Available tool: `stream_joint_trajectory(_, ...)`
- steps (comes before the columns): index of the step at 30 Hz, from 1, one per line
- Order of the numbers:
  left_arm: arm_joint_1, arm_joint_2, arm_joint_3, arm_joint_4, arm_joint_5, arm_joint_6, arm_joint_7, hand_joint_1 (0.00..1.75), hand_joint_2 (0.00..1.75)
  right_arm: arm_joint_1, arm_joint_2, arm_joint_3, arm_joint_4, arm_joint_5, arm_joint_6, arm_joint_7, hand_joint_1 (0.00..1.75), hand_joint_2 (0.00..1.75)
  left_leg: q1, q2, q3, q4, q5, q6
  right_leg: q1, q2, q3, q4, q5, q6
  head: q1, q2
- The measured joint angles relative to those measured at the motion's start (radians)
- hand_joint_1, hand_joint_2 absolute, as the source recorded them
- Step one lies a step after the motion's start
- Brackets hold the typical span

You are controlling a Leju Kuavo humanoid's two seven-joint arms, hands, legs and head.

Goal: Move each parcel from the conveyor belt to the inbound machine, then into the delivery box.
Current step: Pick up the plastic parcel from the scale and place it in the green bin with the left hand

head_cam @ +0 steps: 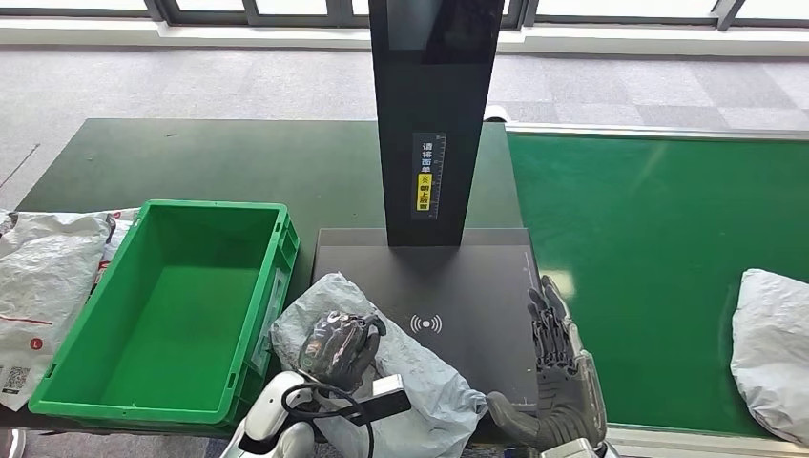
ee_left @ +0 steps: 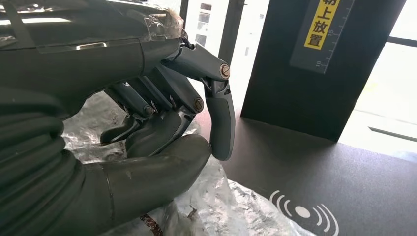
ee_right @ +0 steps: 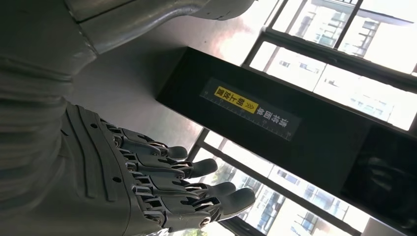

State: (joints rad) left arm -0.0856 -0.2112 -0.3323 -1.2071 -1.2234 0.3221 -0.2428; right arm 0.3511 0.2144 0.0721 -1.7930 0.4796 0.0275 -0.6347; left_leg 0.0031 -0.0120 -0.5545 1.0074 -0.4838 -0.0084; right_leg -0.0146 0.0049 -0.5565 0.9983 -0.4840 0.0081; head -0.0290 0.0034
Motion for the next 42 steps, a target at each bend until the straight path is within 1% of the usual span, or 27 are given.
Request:
stream_joint_trajectory(1,0.0,0.0,0.0,0.003,0.0,0.0,0.003,0.32,1.31,-0.003,0.0,0.0,0.003,0.0,0.0,0.0,0.0,1.75,0.0,0.0,0.0,0.0,0.0,0.0,0.0,0.0,0.0,0.0,0.0,0.0,0.0,0.0)
stream_joint_trajectory(2,0.0,0.0,0.0,0.006,0.0,0.0,0.006,0.0,0.87,-0.005,0.0,0.0,0.005,0.0,0.0,0.0,0.0,1.75,0.0,0.0,0.0,0.0,0.0,0.0,0.0,0.0,0.0,0.0,0.0,0.0,0.0,0.0)
stream_joint_trajectory(4,0.0,0.0,0.0,0.012,0.0,0.0,0.011,0.0,0.0,-0.007,0.0,0.0,0.01,-0.001,0.0,0.0,0.0,1.75,0.0,0.0,0.0,0.0,0.0,0.0,0.0,0.0,0.0,0.0,0.0,0.0,0.0,0.0)
stream_joint_trajectory(13,0.006,0.0,0.0,0.01,0.004,-0.023,0.018,0.0,0.0,-0.005,0.0,0.0,0.018,-0.003,0.0,0.0,0.0,1.75,0.0,0.0,0.0,0.0,0.0,0.0,0.0,0.0,0.0,0.0,0.0,0.0,0.0,0.0)
stream_joint_trajectory(26,0.05,0.011,0.0,-0.07,-0.037,-0.039,0.055,0.0,0.0,-0.003,0.0,0.0,0.018,-0.008,-0.001,0.003,0.0,1.75,0.0,0.0,0.0,0.0,0.0,0.0,0.0,0.0,0.0,0.0,0.0,0.0,0.0,0.0)
stream_joint_trajectory(36,0.07,0.034,0.0,-0.088,-0.126,-0.124,0.105,0.0,0.0,-0.015,0.0,0.0,0.032,-0.02,0.013,0.003,0.0,1.75,0.0,0.0,0.0,0.0,0.0,0.0,0.0,0.0,0.0,0.0,0.0,0.0,0.0,0.0)
stream_joint_trajectory(42,0.077,0.042,0.0,-0.071,-0.138,-0.126,0.108,0.0,0.0,-0.027,0.0,0.0,0.051,-0.021,0.017,0.003,0.0,1.75,0.0,0.0,0.0,0.0,0.0,0.0,0.0,0.0,0.0,0.0,0.0,0.0,0.0,0.0)
